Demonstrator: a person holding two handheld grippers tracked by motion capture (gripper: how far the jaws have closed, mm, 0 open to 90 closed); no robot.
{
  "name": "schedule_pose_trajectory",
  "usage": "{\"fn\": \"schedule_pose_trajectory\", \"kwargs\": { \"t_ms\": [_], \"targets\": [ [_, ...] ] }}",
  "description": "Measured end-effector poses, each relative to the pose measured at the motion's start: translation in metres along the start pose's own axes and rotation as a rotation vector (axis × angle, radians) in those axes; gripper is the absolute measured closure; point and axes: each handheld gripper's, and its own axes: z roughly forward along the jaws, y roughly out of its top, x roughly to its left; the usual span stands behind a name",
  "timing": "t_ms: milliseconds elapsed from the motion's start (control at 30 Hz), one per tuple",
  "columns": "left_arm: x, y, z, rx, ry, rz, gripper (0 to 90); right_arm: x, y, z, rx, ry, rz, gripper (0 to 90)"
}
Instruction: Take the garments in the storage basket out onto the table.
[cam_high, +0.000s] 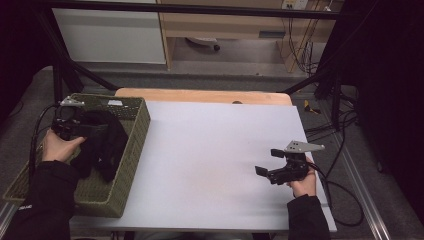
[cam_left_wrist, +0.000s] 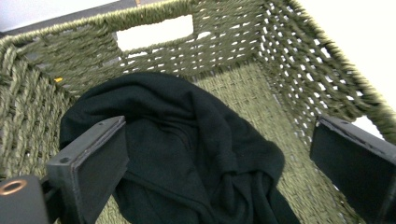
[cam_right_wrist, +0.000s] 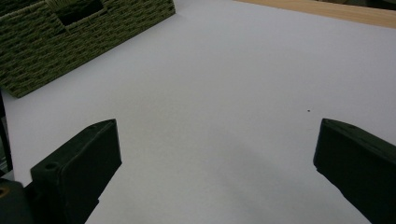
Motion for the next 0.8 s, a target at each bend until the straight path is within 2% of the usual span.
{"fn": "schedule_pose_trajectory", "kwargs": {
  "t_ms": [233, 367, 800],
  "targets": [
    [0.006, -0.004, 0.021, 0.045, 0.017, -0.018, 4.4, 0.000, -0.001, 0.000, 0.004, -0.005, 0.001, 1.3],
    [0.006, -0.005, 0.027, 0.048, 0.018, -0.021, 4.4, -0.001, -0.001, 0.001, 0.008, -0.004, -0.003, 1.3],
    [0.009, -0.013, 0.051, 0.114, 0.045, -0.033, 4.5, 0.000, -0.001, 0.001, 0.007, -0.007, -0.001, 1.3]
  ]
}}
